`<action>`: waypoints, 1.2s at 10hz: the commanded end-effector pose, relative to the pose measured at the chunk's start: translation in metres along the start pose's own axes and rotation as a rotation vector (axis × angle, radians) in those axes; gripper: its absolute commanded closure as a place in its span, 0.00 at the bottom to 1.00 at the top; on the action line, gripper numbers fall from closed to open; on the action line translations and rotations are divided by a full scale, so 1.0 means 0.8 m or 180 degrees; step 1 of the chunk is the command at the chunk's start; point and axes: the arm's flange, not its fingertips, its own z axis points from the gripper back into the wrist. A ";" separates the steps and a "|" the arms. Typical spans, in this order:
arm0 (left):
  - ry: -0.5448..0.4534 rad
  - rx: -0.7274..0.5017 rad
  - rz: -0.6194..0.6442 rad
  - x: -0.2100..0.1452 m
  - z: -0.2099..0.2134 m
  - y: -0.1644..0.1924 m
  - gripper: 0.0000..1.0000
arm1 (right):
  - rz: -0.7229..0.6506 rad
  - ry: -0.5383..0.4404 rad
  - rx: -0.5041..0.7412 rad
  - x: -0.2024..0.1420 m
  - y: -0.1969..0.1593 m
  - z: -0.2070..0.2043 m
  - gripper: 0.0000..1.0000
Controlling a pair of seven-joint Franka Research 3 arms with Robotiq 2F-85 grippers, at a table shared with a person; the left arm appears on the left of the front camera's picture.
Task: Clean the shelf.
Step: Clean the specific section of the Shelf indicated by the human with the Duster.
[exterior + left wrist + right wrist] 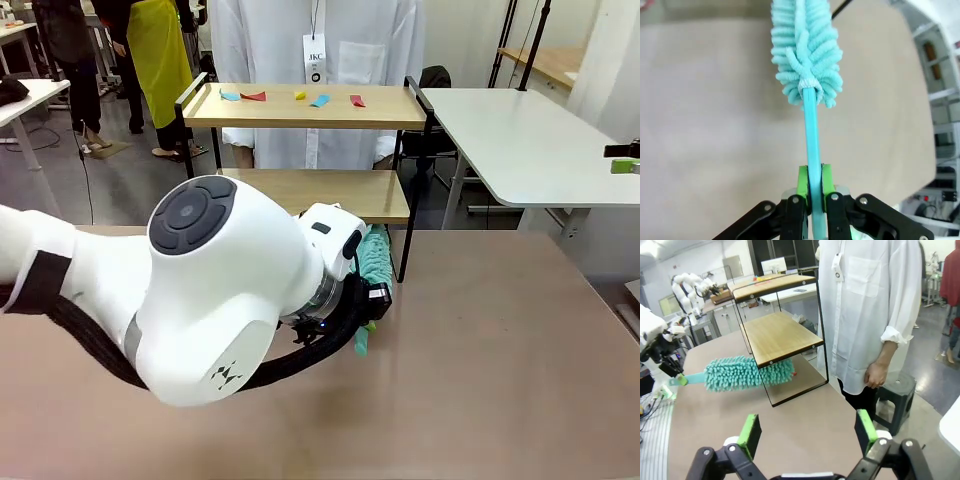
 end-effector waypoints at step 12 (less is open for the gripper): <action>0.0001 0.0219 0.0073 -0.013 -0.086 -0.027 0.87 | 0.0017 0.0013 0.0004 0.003 0.001 0.000 0.00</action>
